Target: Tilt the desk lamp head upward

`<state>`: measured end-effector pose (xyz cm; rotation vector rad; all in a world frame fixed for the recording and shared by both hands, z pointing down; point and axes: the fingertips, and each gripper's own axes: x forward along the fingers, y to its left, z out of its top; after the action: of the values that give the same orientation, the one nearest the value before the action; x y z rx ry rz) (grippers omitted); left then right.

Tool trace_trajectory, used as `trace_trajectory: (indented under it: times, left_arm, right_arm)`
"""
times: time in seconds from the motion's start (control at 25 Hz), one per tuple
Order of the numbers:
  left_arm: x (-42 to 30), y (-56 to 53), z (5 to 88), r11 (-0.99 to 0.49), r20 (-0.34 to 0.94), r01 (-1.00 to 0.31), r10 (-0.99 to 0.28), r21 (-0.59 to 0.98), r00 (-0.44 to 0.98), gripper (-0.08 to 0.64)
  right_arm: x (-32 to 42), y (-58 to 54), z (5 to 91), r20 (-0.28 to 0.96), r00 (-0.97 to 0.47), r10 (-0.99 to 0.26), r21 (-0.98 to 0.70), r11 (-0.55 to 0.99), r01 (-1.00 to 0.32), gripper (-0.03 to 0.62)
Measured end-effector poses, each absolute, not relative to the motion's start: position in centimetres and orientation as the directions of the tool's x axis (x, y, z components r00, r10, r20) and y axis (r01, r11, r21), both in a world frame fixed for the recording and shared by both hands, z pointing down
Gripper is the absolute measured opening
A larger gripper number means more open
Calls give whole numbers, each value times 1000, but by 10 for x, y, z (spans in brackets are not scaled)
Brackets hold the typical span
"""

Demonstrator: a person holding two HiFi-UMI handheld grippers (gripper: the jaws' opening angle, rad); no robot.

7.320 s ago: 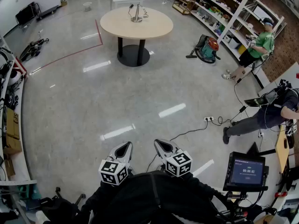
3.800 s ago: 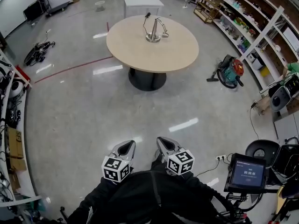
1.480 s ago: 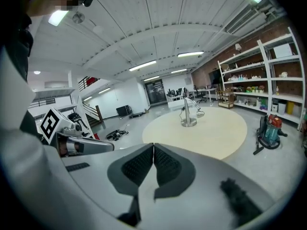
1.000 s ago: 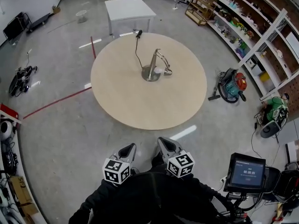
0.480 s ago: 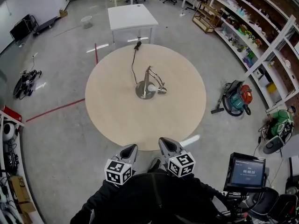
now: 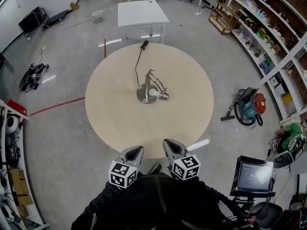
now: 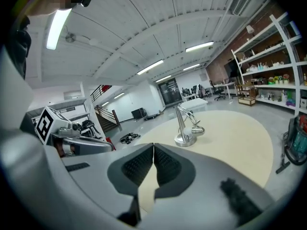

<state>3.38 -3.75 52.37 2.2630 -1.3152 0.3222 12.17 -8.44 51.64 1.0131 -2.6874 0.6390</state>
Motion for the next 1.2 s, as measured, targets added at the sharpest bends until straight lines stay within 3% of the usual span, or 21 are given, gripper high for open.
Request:
trace_trajectory:
  times: [0.36, 1.2]
  left_arm:
    - [23, -53, 533, -387, 468, -868, -733, 311, 494, 5]
    - [-43, -175, 527, -576, 358, -717, -622, 394, 696, 5]
  right_arm:
    - [113, -99, 530, 347, -745, -570, -351, 658, -667, 6]
    - [73, -199, 541, 444, -511, -736, -263, 438, -860, 6]
